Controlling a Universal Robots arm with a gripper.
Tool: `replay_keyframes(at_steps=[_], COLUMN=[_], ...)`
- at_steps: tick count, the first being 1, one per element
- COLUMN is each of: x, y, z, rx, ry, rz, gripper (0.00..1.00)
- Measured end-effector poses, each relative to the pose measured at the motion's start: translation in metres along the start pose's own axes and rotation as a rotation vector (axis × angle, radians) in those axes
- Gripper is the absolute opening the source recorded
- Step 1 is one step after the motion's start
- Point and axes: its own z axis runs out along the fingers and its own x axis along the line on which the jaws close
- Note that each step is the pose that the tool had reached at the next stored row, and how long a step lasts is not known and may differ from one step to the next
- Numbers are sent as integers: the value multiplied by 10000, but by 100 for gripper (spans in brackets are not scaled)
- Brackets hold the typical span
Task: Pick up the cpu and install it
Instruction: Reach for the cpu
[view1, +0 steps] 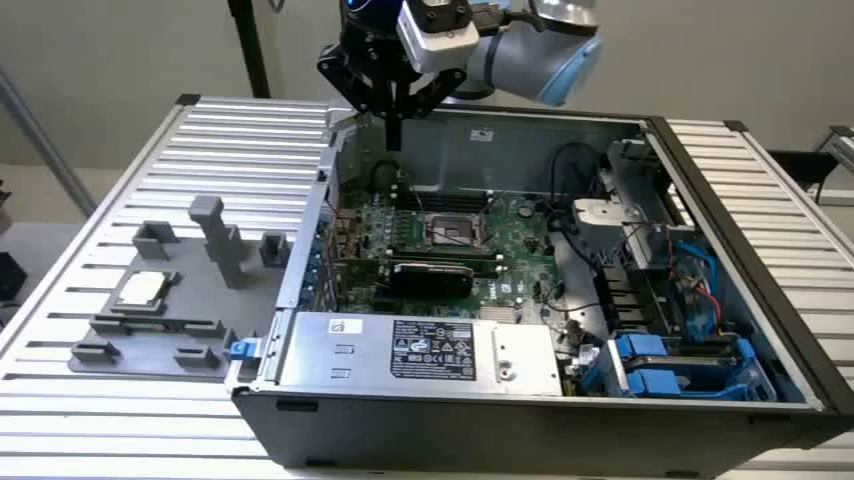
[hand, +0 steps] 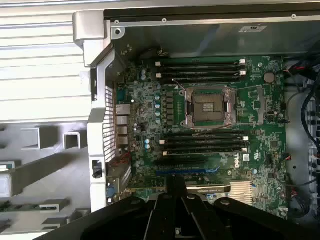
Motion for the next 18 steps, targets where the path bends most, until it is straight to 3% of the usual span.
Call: replay_keyframes(at_steps=[13, 18], x=[5, 182], y=[-2, -53], z=[0, -6], rx=[0, 0], ry=[0, 0], rz=[0, 1], gripper=[11, 11])
